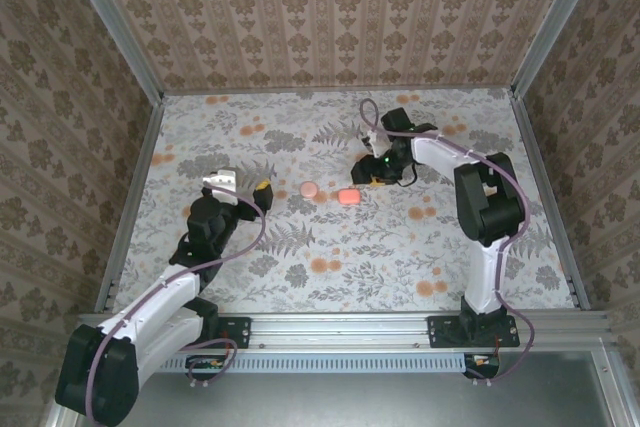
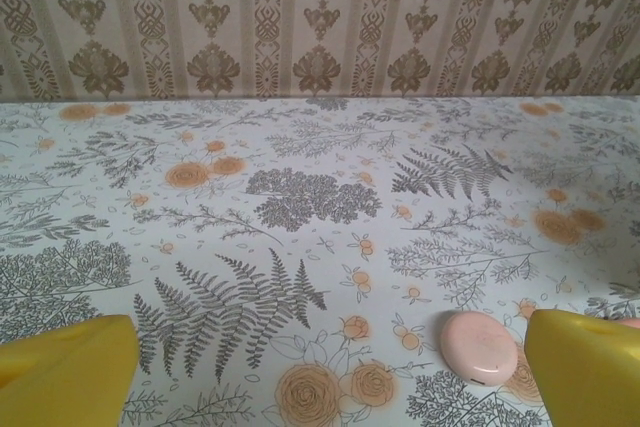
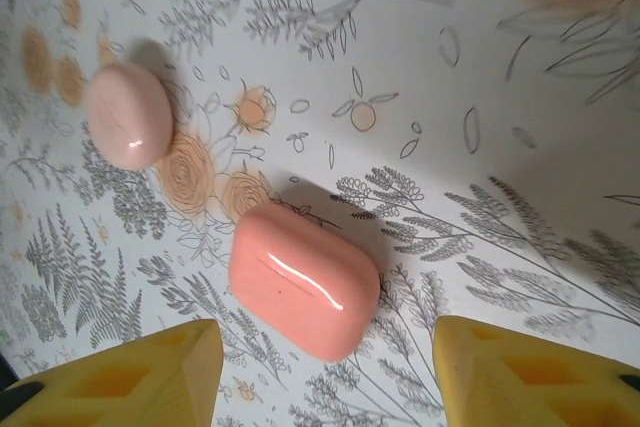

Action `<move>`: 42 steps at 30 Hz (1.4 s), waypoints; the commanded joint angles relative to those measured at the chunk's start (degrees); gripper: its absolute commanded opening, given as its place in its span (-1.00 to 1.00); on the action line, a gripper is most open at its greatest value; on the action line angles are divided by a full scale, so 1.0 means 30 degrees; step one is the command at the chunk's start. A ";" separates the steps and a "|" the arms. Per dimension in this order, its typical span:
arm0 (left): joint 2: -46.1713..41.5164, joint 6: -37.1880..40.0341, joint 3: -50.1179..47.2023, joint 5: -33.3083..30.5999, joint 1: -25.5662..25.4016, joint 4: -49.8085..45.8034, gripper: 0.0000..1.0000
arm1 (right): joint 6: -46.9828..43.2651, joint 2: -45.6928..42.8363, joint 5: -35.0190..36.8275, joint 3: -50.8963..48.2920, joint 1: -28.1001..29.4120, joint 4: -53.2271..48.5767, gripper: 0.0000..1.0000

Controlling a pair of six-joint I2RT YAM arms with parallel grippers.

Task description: Insert the wireless bluetooth earbuds into the charging case

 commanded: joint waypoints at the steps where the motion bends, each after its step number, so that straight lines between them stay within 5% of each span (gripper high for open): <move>1: 0.0017 0.0833 0.1102 -0.0491 0.0204 -0.0540 0.99 | -0.0052 -0.1891 0.1221 0.0090 -0.0384 -0.0441 0.19; 4: 0.0017 0.1727 0.1714 -0.1190 0.0365 -0.1230 1.00 | -0.0328 -0.3535 0.2211 -0.0840 -0.0885 0.0599 0.27; 7: 0.0045 0.2735 0.2221 -0.1673 0.0745 -0.1629 0.99 | -0.0742 -0.5473 0.3542 -0.2883 -0.1512 0.2994 1.00; 13: 0.0609 0.3716 0.2852 -0.3192 0.2506 -0.2769 1.00 | -0.0651 -0.9044 0.5480 -0.7978 -0.3066 0.8497 1.00; 22: 0.1982 0.3212 0.0577 -0.3396 0.5485 0.0643 0.99 | -0.1614 -1.2987 0.9072 -1.4183 -0.3739 1.4880 1.00; 30: 0.3965 0.3124 -0.0619 -0.3278 0.6236 0.3468 1.00 | -0.2978 -1.4209 1.1428 -1.7270 -0.3812 1.8705 1.00; 42: 0.7319 0.3240 -0.0803 -0.2931 0.6276 0.7393 0.99 | -0.3473 -1.3251 1.0997 -1.9683 -0.4178 2.4537 1.00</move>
